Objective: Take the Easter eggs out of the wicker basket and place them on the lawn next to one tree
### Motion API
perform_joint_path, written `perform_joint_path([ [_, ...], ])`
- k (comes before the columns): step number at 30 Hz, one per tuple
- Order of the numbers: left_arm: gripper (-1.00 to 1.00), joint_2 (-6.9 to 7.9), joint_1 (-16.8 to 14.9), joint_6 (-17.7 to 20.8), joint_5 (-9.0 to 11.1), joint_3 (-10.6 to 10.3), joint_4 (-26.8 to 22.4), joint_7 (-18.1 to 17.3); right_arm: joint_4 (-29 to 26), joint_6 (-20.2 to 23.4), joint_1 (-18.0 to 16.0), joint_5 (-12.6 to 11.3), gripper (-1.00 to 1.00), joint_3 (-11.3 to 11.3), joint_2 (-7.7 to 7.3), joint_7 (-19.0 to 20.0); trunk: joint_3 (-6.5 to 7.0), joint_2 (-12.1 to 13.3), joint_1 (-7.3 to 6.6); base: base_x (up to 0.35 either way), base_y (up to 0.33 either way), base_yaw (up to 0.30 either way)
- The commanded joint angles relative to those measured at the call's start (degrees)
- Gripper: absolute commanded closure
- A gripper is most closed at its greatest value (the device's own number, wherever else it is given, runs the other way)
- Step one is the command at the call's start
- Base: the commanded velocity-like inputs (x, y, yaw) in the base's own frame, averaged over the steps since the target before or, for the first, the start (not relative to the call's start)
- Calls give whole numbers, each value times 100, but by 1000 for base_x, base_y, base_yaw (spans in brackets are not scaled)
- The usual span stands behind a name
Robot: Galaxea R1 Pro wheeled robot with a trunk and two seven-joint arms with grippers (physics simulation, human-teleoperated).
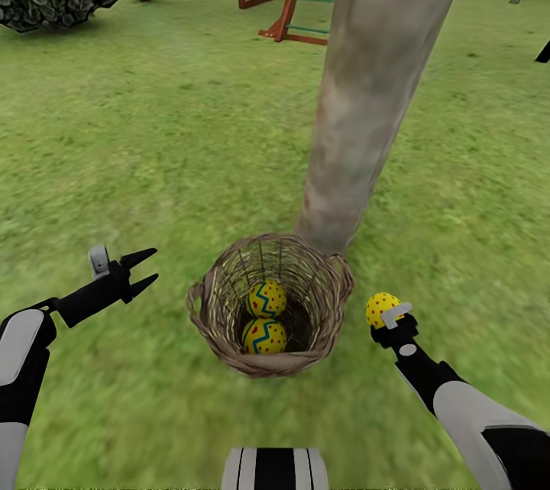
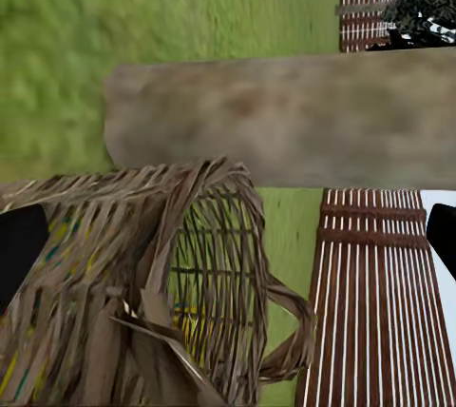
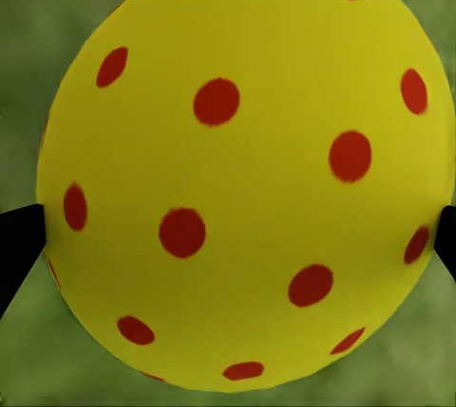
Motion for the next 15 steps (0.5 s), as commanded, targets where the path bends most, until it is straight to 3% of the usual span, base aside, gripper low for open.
perform_joint_path([
  [1, -100, -1, -4, 24, -49, 12, 3, -55, 2, -10, -4, 14, 100, 34, -2, -32, -26, -3, 1, 0, 0, 0],
  [15, -100, 7, -4, 24, -49, 15, -6, -54, -14, -10, -4, 14, 100, 31, -7, -24, -336, -22, 37, 0, 0, 0],
])
